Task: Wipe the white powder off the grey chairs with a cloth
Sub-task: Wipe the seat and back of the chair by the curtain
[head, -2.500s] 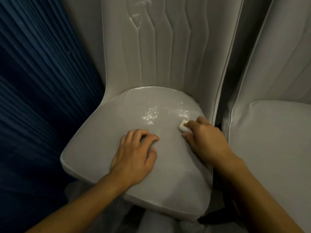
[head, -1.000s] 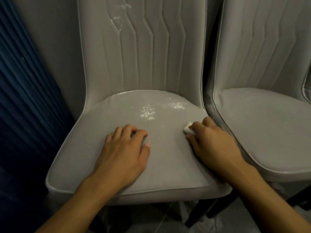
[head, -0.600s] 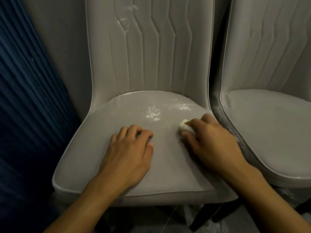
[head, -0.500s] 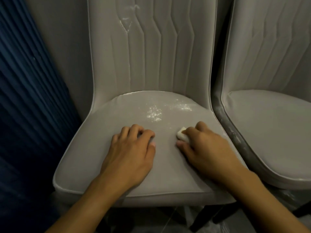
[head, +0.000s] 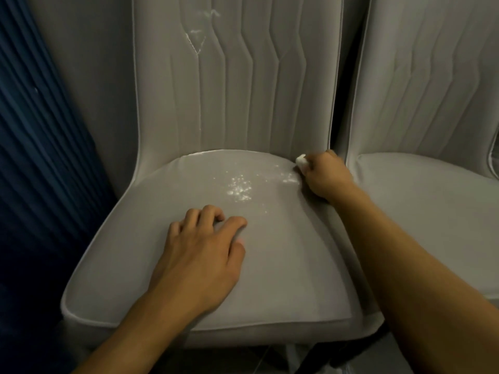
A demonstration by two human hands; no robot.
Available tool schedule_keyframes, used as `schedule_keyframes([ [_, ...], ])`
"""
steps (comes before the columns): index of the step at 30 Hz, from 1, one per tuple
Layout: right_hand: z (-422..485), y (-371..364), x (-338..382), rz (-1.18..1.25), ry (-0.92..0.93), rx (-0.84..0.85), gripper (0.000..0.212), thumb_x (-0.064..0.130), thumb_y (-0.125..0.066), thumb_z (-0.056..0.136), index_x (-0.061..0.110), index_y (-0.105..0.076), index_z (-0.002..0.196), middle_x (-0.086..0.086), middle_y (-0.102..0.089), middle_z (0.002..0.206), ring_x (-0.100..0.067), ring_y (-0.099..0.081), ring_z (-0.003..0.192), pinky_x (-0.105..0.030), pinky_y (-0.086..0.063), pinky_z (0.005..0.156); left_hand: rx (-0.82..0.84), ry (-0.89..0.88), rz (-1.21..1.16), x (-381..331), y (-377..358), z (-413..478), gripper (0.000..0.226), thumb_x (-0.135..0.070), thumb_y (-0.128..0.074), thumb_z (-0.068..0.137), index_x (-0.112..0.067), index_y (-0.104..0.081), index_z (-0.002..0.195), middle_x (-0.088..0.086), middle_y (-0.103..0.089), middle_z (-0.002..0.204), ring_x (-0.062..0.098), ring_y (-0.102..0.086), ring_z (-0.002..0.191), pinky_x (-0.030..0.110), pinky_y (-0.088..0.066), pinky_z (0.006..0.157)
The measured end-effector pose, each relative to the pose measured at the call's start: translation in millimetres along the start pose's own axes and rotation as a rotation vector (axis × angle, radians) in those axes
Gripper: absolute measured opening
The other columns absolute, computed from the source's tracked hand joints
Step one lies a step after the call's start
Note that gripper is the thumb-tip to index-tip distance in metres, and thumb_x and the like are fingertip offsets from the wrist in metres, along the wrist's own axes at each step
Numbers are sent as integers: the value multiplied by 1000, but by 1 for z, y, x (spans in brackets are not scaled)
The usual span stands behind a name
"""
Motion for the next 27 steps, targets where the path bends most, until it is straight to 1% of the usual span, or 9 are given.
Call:
schedule_keyframes([
  [3,13,-21,5,-37,69,38,28,33,-56,99,21,-72,118,-19,-60,116,-41,-59,108,-38,-47,93,7,8,-10,0,1,1,50,-53,-19,94,-50,-36,140,-15,-35,135,9,-32,123,34,-31,103],
  [6,-4,-23,24,-41,297,136,26,33,-59,99,25,-70,121,-9,-59,112,-33,-59,107,-39,-47,94,1,8,-9,-1,1,1,48,-53,-20,95,-50,-34,141,-15,-33,137,9,-30,124,34,-31,104],
  [9,-22,-5,33,-15,469,320,28,35,-59,99,24,-70,122,1,-65,112,-15,-58,104,-25,-42,94,-14,3,-13,-1,0,0,46,-51,-23,96,-50,-35,141,-14,-33,137,10,-31,123,34,-32,104],
  [11,-13,4,28,-18,382,267,27,35,-59,99,22,-71,119,0,-69,109,-17,-62,101,-28,-45,90,-25,0,-11,-2,-1,0,47,-52,-23,95,-50,-35,140,-14,-33,136,10,-31,123,34,-31,103],
  [14,22,1,18,105,99,-22,33,43,-52,101,17,-73,106,-6,-70,96,-28,-65,93,-33,-48,80,-30,6,-26,0,-1,0,47,-52,-21,95,-50,-36,140,-15,-33,136,9,-30,123,33,-30,103],
  [16,35,-17,22,81,18,-4,39,46,-52,100,13,-72,102,-13,-70,100,-34,-64,95,-36,-50,81,-42,6,-27,1,-1,0,46,-52,-22,96,-50,-36,140,-15,-33,136,8,-30,123,33,-29,103],
  [20,31,-37,44,27,198,133,36,45,-52,101,18,-73,110,-10,-69,117,-31,-62,107,-34,-48,89,-46,10,-35,0,0,2,42,-51,-27,98,-50,-36,139,-14,-33,136,10,-30,124,34,-30,104],
  [24,-7,-28,73,64,509,323,33,44,-52,101,24,-70,119,11,-62,109,-9,-54,102,-11,-35,86,-53,15,-36,-1,1,2,43,-50,-27,97,-48,-37,139,-12,-34,136,12,-31,123,37,-32,103],
  [27,-8,-19,73,190,482,427,32,41,-57,98,26,-68,124,12,-62,113,-6,-57,103,-22,-41,94,-65,6,-53,0,1,2,41,-50,-30,99,-47,-37,139,-12,-34,137,11,-30,123,37,-32,103],
])
Point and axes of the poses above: each hand's wrist, its own z-axis towards the middle knuckle, its own y-axis out of the back of the hand, x = y × z, the point moved 2 cm from there along z, towards the middle knuckle
